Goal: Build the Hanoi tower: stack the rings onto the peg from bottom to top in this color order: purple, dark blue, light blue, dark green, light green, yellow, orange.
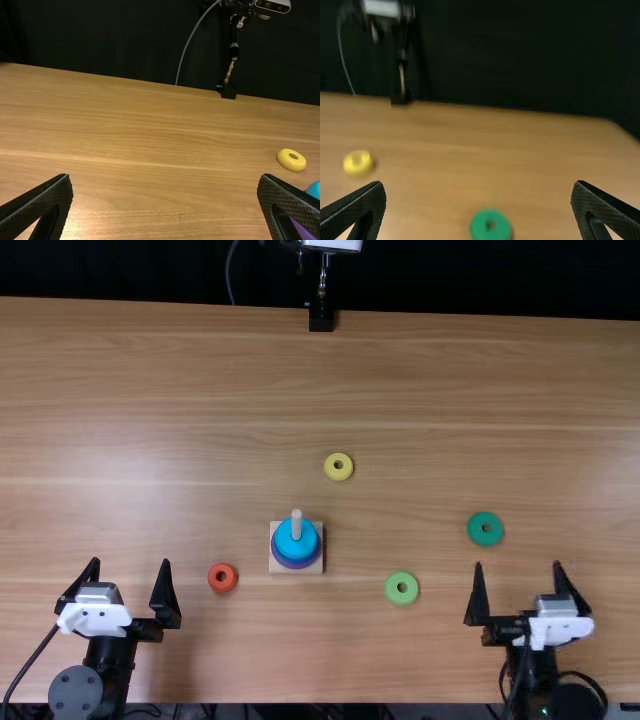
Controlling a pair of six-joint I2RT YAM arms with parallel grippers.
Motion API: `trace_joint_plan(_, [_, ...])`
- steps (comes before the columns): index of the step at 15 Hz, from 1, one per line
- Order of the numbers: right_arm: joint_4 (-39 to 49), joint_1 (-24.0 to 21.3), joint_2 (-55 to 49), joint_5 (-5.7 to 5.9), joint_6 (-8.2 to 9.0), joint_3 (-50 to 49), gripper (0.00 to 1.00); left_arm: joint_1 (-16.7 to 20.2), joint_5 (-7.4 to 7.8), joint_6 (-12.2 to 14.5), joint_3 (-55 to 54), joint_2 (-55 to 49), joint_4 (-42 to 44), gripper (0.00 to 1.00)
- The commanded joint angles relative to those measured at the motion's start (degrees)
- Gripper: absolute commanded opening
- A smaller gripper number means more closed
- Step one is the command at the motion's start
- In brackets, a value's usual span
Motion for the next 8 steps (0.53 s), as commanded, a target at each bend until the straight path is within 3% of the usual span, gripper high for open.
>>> trace_joint_plan(1, [0.1,-0.1,5.8,1.0,0.02,6.1,1.0,-0.3,0.87,0.0,-1.7,-0.6,0.4,1.0])
trace_joint_plan(5, [-0.8,-0.3,20.9,1.0,-0.19,20.2,1.0,-0.3,0.87,0.0,-1.7,-0.6,0.3,1.0])
trace_joint_plan(8, [-10.1,-0.3,34.7,1.0,-0.08,29.8,1.0,-0.3,0.87,0.0,-1.7,-0.6,0.3,1.0])
